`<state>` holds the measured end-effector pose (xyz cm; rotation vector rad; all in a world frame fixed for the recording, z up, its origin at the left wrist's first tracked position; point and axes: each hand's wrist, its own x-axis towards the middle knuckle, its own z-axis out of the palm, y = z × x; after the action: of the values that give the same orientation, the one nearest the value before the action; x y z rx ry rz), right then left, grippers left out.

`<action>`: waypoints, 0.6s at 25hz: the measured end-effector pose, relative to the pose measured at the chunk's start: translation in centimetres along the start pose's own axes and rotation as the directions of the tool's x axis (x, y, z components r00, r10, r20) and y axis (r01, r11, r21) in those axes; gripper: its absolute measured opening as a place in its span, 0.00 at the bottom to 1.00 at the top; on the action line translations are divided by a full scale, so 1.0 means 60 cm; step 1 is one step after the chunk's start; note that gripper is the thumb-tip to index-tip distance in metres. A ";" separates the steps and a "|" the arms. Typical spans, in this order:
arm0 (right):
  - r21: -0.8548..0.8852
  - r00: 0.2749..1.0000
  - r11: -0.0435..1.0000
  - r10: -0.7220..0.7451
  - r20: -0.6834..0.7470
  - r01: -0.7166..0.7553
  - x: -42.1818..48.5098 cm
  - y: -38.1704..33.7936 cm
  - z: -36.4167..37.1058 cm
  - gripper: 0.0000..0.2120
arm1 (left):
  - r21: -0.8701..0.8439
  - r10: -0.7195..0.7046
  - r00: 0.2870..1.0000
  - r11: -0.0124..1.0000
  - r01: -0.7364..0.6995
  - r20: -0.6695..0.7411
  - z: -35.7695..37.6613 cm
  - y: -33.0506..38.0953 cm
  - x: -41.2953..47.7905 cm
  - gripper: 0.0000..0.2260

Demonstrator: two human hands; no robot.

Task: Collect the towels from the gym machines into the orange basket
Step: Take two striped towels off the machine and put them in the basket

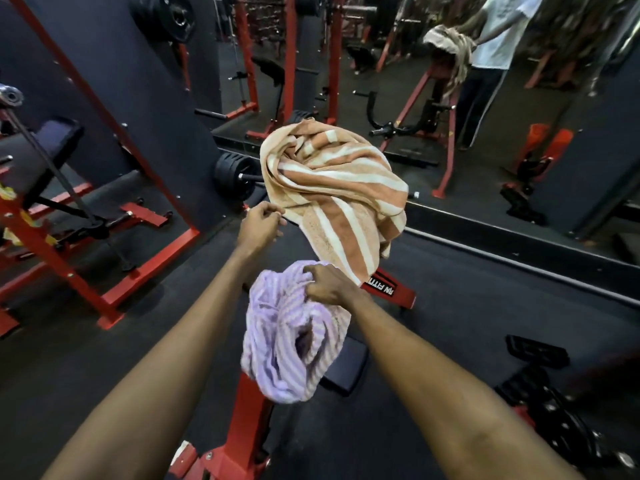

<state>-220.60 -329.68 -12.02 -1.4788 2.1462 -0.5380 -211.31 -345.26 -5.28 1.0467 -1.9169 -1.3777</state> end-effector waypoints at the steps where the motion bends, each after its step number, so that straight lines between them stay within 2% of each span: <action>1: 0.029 0.999 0.999 0.029 0.019 -0.029 -0.019 0.005 -0.015 0.03 | 0.011 0.012 1.000 1.000 -0.012 0.013 0.011 0.011 -0.003 0.09; 4: 0.073 0.989 0.986 0.148 0.027 -0.150 -0.084 0.037 -0.066 0.07 | 0.095 0.045 0.999 0.994 -0.046 0.010 0.052 0.041 -0.011 0.08; 7: 0.034 0.960 0.960 0.279 -0.033 -0.278 -0.151 0.110 -0.118 0.13 | 0.191 0.096 0.995 0.976 -0.101 0.035 0.111 0.077 -0.019 0.10; 10: 0.067 0.897 0.906 0.422 -0.134 -0.417 -0.210 0.188 -0.157 0.19 | 0.276 0.092 0.993 0.955 -0.109 0.075 0.168 0.107 -0.008 0.26; 13: 0.131 0.821 0.854 0.519 -0.237 -0.503 -0.258 0.230 -0.181 0.16 | 0.437 0.034 0.987 0.894 -0.100 0.158 0.215 0.120 0.020 0.44; 15: 0.167 0.775 0.828 0.560 -0.292 -0.536 -0.269 0.247 -0.193 0.14 | 0.506 0.009 0.979 0.855 -0.114 0.205 0.243 0.124 0.044 0.50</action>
<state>-233.60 -308.91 -8.38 -0.6774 2.6326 -0.6665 -226.36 -338.65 -2.93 1.1014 -2.5328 -0.9716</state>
